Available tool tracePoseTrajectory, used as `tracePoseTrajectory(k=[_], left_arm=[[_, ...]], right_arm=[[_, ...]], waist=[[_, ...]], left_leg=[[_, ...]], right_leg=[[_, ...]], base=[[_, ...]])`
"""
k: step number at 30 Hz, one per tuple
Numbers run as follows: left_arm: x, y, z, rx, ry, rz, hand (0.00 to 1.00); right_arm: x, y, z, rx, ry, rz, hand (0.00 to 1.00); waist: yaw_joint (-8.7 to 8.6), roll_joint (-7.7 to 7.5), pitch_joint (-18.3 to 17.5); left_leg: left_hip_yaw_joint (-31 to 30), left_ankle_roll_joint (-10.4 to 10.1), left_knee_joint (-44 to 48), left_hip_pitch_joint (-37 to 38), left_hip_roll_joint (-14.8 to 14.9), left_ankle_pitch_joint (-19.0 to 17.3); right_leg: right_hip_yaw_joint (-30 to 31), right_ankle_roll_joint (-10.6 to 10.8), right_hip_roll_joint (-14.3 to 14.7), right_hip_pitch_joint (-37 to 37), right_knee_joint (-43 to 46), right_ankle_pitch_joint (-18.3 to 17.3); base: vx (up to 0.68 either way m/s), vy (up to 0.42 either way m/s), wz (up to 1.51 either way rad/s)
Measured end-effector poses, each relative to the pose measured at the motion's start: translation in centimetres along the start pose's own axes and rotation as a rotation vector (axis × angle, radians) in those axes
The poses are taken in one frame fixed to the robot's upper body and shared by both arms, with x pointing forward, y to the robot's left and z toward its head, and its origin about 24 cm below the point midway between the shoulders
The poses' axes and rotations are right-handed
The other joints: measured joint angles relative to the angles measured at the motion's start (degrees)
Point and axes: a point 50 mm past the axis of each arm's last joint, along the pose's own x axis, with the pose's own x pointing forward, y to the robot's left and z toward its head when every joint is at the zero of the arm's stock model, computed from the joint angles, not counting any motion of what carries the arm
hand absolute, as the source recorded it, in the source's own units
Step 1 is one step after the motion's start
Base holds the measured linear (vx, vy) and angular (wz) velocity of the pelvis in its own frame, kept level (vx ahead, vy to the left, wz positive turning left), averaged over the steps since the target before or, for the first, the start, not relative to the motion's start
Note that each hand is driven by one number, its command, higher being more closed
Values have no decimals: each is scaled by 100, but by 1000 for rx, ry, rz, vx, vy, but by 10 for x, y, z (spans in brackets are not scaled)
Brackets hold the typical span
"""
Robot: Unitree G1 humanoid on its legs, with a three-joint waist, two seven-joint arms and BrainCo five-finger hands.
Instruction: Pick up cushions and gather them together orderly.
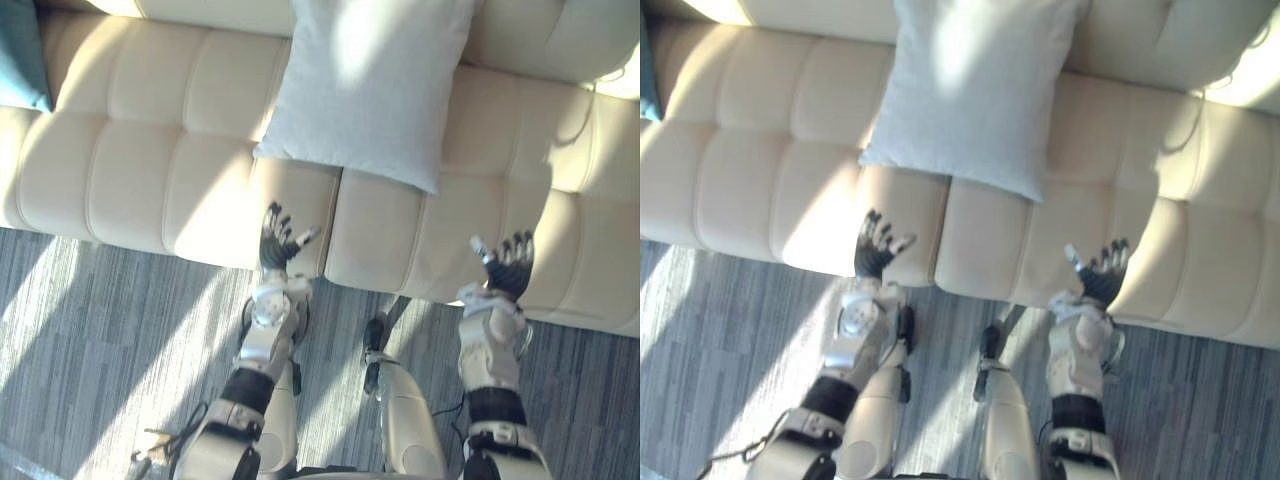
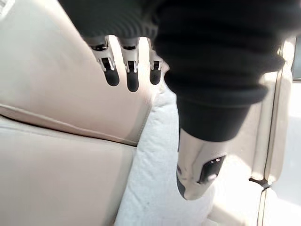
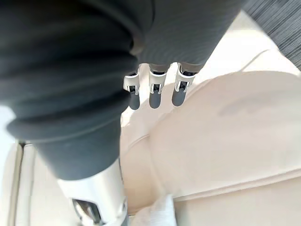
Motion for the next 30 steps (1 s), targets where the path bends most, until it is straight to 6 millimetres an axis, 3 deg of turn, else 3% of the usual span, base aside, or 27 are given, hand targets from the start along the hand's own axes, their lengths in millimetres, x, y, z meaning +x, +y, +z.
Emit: tracePoseTrajectory(k=[1, 2, 5, 9, 13, 20, 22, 23, 24, 26, 28, 29, 30], left_arm=[[-6, 9, -11, 12, 43, 25, 0], [-23, 30, -43, 49, 178, 72, 0], [-57, 64, -91, 90, 411, 180, 0], [-95, 94, -126, 105, 620, 299, 0], [-107, 101, -134, 147, 684, 301, 0], [-104, 102, -134, 168, 687, 287, 0], [-102, 102, -133, 169, 683, 288, 0], [-103, 103, -134, 169, 687, 292, 0], [-101, 103, -133, 170, 682, 292, 0], [-99, 103, -131, 170, 675, 291, 0], [-99, 107, -129, 180, 664, 296, 0], [-92, 109, -125, 176, 647, 308, 0], [-88, 102, -124, 153, 643, 304, 0]], right_arm=[[-5, -5, -10, -18, 39, -6, 0], [-21, -21, -40, -77, 162, -25, 0], [-51, -45, -85, -141, 379, -61, 0], [-80, -65, -117, -211, 568, -82, 0], [-95, -73, -132, -262, 669, -76, 0], [-93, -66, -136, -278, 696, -46, 0], [-86, -57, -134, -274, 681, -22, 0], [-82, -53, -133, -273, 672, -8, 0], [-79, -48, -131, -275, 661, 11, 0], [-81, -47, -133, -284, 669, 22, 0], [-83, -48, -133, -286, 671, 21, 0], [-78, -42, -132, -276, 659, 27, 0], [-72, -43, -128, -280, 640, 19, 0]], waist=[[6, 0, -87], [-3, -12, -433], [-1, -22, -842], [0, -24, -1121], [-3, -28, -1318], [-6, -150, -1351], [0, -135, -1308], [7, -70, -1300], [0, -61, -1295], [-2, -170, -1353], [32, -339, -1451], [101, -389, -1401], [190, -290, -1387]], left_leg=[[11, -10, 18, 76, 10, -34], [52, -39, 43, 257, 31, -142], [195, -72, 43, 671, 84, -300], [323, -88, 26, 1074, 120, -409], [436, -85, -74, 1320, 107, -411], [512, 35, -11, 1357, 0, -447], [600, 134, 229, 1283, 81, -606], [616, 164, 308, 1227, 147, -635], [580, 166, 428, 1143, 203, -634], [426, 138, 556, 1004, 215, -612], [299, 12, 860, 726, 173, -517], [310, 2, 1220, 465, 241, -501], [277, -16, 1524, 171, 133, -607]], right_leg=[[11, 0, 16, 107, -56, 1], [39, 1, 49, 337, -212, 1], [138, 3, 101, 778, -462, 1], [241, 24, 138, 1168, -695, 22], [325, 65, 136, 1446, -982, 188], [386, 203, 11, 1464, -831, 252], [188, 241, -46, 1245, -321, 209], [44, 153, -73, 1090, 117, 45], [-148, 71, -213, 765, 1418, -356], [-202, 245, -485, 776, 2604, -628], [-4, 361, -789, 983, 2995, -519], [32, 554, -617, 903, 2939, -618], [109, 584, -495, 839, 2829, -654]], base=[[134, 9, -20], [119, 16, -17], [92, 11, -23], [19, 9, -18], [9, 29, -12], [-13, 40, -5], [-127, 9, -25], [-161, -29, -7], [-112, -36, 7], [-98, -110, 34], [-83, -231, 33], [-152, -211, 15], [-187, -94, 14]])
